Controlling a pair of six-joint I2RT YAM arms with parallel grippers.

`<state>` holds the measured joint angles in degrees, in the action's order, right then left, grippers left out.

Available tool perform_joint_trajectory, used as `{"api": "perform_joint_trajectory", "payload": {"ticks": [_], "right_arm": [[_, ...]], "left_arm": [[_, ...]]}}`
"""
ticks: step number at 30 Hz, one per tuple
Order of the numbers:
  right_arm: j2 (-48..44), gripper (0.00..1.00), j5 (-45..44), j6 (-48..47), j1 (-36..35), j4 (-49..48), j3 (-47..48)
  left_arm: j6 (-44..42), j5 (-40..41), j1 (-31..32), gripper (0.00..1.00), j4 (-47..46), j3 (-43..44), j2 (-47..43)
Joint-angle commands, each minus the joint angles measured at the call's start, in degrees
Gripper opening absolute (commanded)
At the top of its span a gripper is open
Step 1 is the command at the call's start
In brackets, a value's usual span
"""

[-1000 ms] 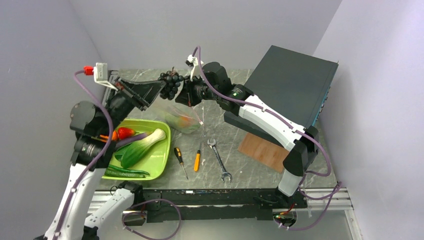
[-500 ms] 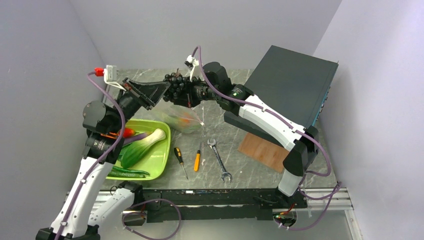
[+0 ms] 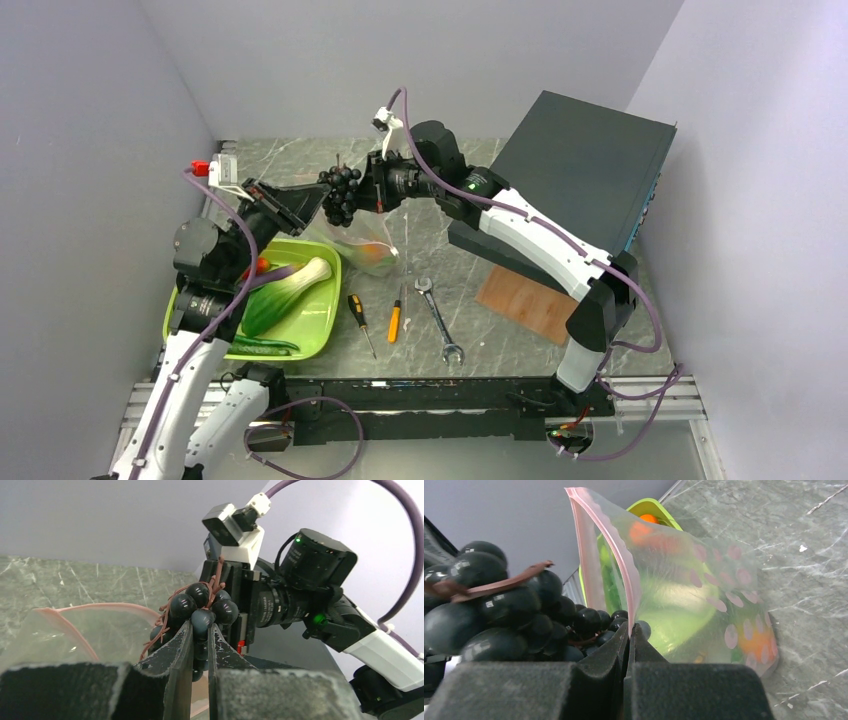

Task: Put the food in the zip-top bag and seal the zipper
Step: Place the fake fruit in the zipper food storage bag.

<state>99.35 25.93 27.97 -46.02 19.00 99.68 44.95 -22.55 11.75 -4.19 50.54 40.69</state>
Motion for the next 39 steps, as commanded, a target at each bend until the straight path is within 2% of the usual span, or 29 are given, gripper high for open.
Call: {"api": "perform_joint_trajectory", "payload": {"ticks": [1, 9, 14, 21, 28, 33, 39], "right_arm": [[-0.3, 0.0, 1.7, 1.1, 0.4, -3.6, 2.0], [0.1, 0.0, 3.6, 2.8, 1.7, -4.8, 2.2], [0.6, 0.0, 9.8, 8.5, 3.3, -10.2, 0.7], [1.4, 0.0, 12.9, 11.3, 4.0, -12.5, 0.3], [1.9, 0.0, 14.9, 12.8, 4.1, -13.7, 0.1], [2.3, 0.0, 16.0, 14.0, 4.2, -14.8, 0.1], [2.3, 0.0, 17.2, 15.3, 5.1, -16.0, -0.1]], "left_arm": [[-1.9, 0.6, -1.0, 0.0, 0.1, -0.5, -0.3], [-2.9, 1.6, -1.2, 0.0, 1.4, -1.6, -0.5], [-1.0, 0.3, -1.3, 0.0, -7.7, -4.4, -1.6], [-1.2, -2.7, -1.4, 0.0, -21.0, -5.3, -1.0], [-3.4, -4.2, -1.4, 0.0, -26.0, -3.7, 0.8], [-5.7, -5.4, -1.4, 0.0, -23.8, -1.5, 2.8], [-6.0, -7.2, -1.7, 0.0, -27.2, -6.0, 2.6]]}}
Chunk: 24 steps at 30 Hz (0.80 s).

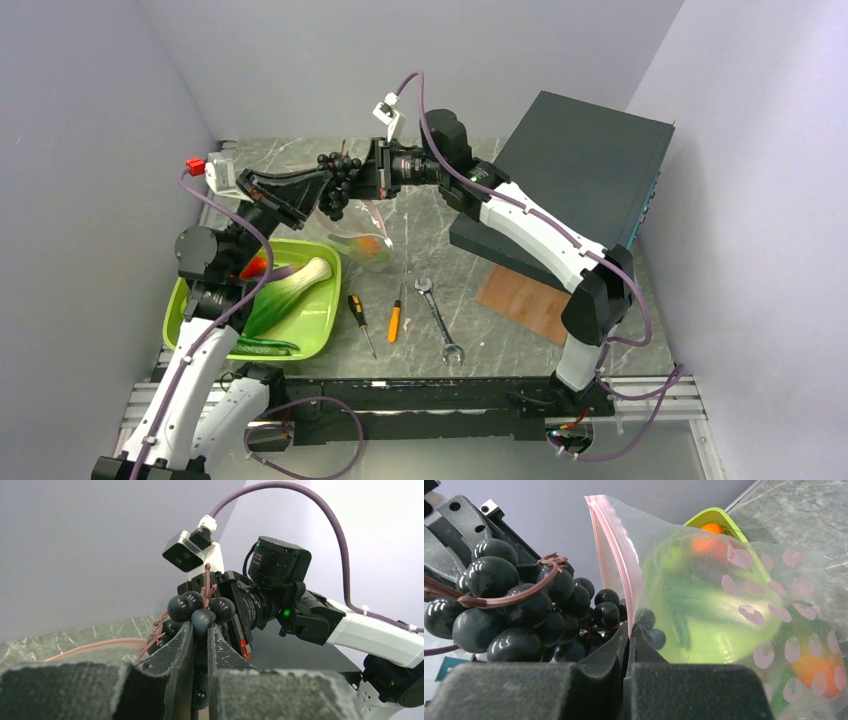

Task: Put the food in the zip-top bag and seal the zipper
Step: Place the fake fruit in the zipper food storage bag.

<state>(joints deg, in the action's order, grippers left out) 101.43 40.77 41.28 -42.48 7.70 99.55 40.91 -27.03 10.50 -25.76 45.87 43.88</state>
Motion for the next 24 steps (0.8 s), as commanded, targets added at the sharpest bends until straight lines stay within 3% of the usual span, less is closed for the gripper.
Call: {"api": "perform_joint_trajectory", "payload": {"ticks": [1, 14, 20, 24], "right_arm": [[0.0, 0.0, 2.5, 2.2, 1.8, -4.9, -0.1], [-1.4, 0.0, 5.6, 7.0, 4.8, -10.8, -2.6], [-1.6, 0.0, 5.8, 8.5, 4.6, -12.3, -2.9], [-0.8, 0.0, 6.1, 8.6, 3.9, -12.0, -2.4]], "left_arm": [[-2.6, -3.0, -0.5, 0.0, -5.3, -2.1, -1.1], [-9.6, 3.7, -0.7, 0.0, 13.1, -8.4, -11.8], [-8.4, 6.9, -0.7, 0.0, 25.4, -2.4, -9.3], [-4.2, 7.0, -0.7, 0.0, 34.3, 5.9, -2.9]]}}
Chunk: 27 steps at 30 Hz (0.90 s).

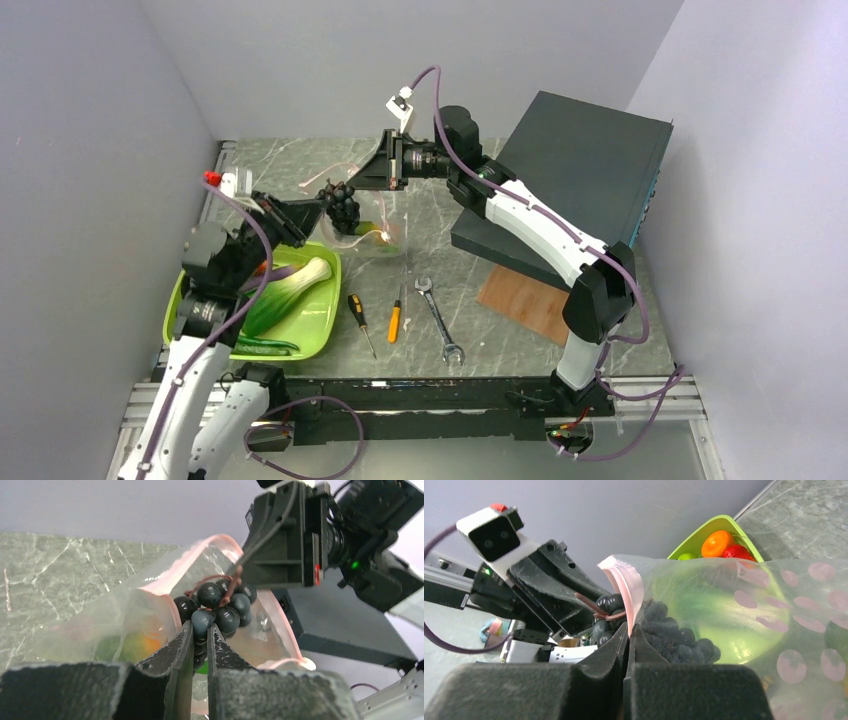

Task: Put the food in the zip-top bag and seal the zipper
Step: Place the fake fruit in the zipper food storage bag.

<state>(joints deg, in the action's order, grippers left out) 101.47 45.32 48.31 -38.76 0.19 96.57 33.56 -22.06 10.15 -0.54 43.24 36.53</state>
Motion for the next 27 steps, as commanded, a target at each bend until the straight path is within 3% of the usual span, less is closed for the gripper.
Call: {"api": "perform_joint_trajectory", "payload": {"ticks": [1, 6, 14, 18, 23, 27], "right_arm": [[-0.7, 0.0, 1.2, 1.2, 0.3, -3.9, 0.8], [-0.5, 0.0, 0.3, 0.0, 0.3, -2.5, 1.7], [0.5, 0.0, -0.2, -1.7, 0.4, -0.7, 2.7], [0.7, 0.0, -1.8, -3.7, 1.1, 2.0, 2.8], [0.8, 0.0, -4.0, -6.3, 1.5, 4.6, 2.6], [1.1, 0.0, -4.7, -7.2, 1.5, 5.6, 3.0]], "left_arm": [[4.1, 3.2, -0.3, 0.0, 13.2, 11.0, 6.2], [9.6, 4.6, -0.3, 0.01, 25.6, 20.2, 12.1], [10.3, 6.4, -0.3, 0.59, 29.2, 22.2, 9.9], [8.0, 5.3, -0.3, 0.78, 27.9, 21.6, 6.4], [4.7, 3.5, -0.3, 0.81, 30.8, 23.4, 5.8], [3.1, 7.3, -0.3, 0.79, 35.2, 23.6, 4.8]]}}
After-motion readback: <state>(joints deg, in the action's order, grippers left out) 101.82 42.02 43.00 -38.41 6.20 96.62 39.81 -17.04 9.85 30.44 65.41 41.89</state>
